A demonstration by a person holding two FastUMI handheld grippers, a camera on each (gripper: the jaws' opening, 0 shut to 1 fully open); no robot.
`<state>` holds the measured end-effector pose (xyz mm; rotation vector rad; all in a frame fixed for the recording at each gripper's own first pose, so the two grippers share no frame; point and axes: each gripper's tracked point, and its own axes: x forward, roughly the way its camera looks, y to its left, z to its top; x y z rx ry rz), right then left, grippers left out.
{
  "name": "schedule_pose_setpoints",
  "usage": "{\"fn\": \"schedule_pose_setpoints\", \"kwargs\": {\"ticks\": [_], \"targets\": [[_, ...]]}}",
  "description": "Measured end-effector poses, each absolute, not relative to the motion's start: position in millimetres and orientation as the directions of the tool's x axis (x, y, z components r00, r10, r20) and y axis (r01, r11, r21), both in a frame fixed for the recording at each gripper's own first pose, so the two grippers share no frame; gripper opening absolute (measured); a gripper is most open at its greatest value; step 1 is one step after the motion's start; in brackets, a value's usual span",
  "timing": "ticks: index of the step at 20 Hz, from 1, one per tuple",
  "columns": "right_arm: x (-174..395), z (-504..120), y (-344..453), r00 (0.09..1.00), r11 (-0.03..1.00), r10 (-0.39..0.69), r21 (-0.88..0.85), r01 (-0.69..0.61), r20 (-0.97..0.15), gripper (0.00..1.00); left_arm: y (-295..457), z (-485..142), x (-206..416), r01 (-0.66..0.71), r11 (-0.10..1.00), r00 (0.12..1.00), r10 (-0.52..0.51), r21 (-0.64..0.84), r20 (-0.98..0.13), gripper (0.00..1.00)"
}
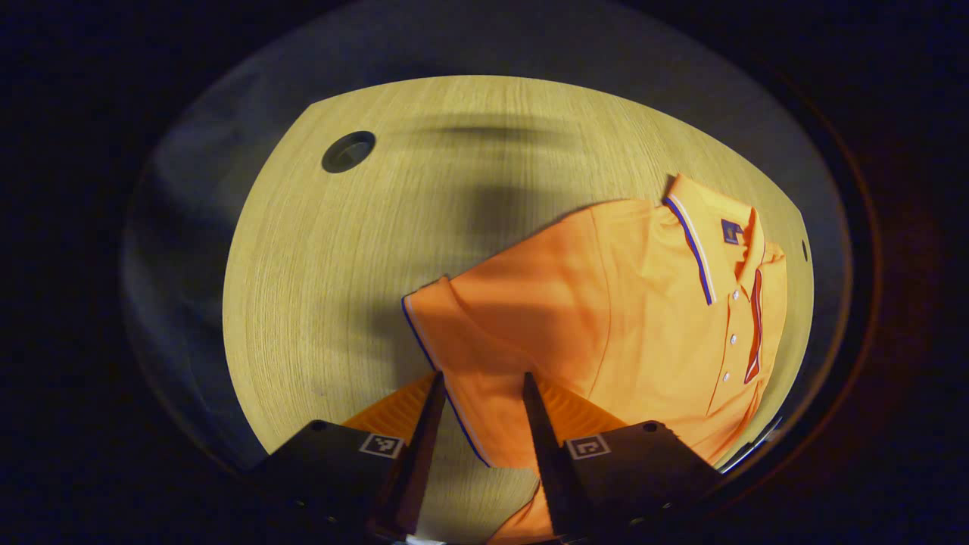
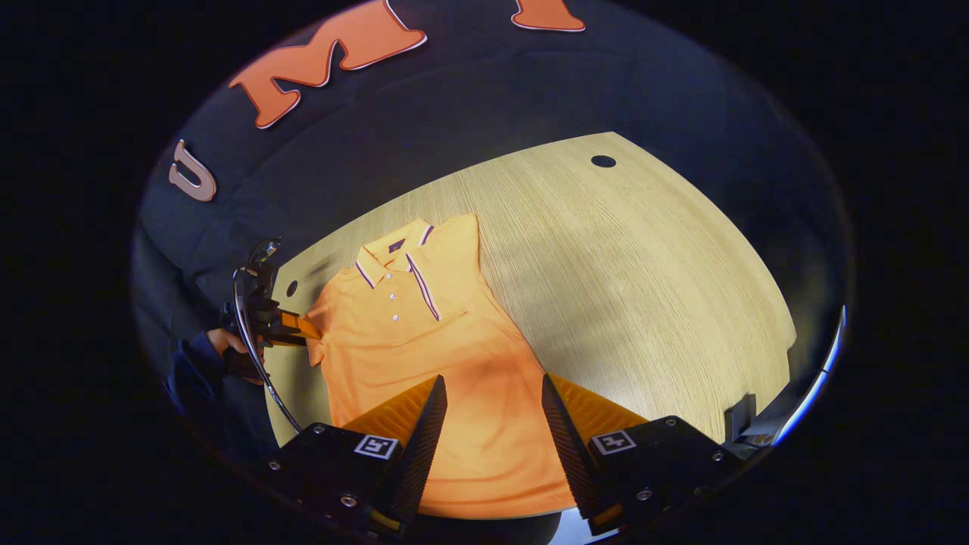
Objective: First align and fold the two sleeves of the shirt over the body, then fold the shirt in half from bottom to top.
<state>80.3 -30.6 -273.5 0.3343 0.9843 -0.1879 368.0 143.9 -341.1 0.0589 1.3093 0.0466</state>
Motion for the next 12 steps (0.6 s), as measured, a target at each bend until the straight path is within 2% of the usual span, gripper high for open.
{"fn": "schedule_pose_setpoints", "kwargs": {"ticks": [1, 2, 3, 4, 6, 9, 12], "targets": [[79.2, -275.2, -29.7, 0.541, 0.933, -0.001, 0.193, 0.302, -0.841, 0.78, 142.2, -339.2, 366.3, 0.009, 0.998, 0.254, 0.065, 0.069, -0.965, 0.42], [79.0, -275.8, -29.4, 0.54, 0.932, 0.003, 0.199, 0.304, -0.842, 0.78, 141.9, -340.8, 367.9, 0.017, 0.998, 0.258, 0.058, 0.065, -0.964, 0.34], [77.8, -276.4, -29.0, 0.54, 0.931, 0.011, 0.205, 0.301, -0.842, 0.78, 141.1, -340.9, 367.5, 0.016, 0.998, 0.258, 0.053, 0.059, -0.965, 0.16], [75.6, -278.0, -31.2, 0.537, 0.931, 0.01, 0.204, 0.304, -0.844, 0.78, 141.1, -340.3, 367.2, 0.01, 0.999, 0.263, 0.044, 0.048, -0.964, 0.12], [73.4, -278.8, -38.2, 0.534, 0.929, 0.004, 0.201, 0.311, -0.845, 0.78, 137.1, -334.4, 367.1, 0.004, 1.0, 0.288, 0.012, 0.013, -0.957, 0.12], [71.0, -278.9, -45.8, 0.532, 0.921, 0.002, 0.208, 0.328, -0.846, 0.78, 129.9, -320.0, 366.9, 0.021, 1.0, 0.326, 0.002, 0.009, -0.945, 0.02], [74.3, -276.5, -47.8, 0.539, 0.916, 0.018, 0.23, 0.328, -0.842, 0.78, 112.7, -291.6, 371.3, 0.067, 0.997, 0.38, 0.019, 0.048, -0.925, 0.02]]}}
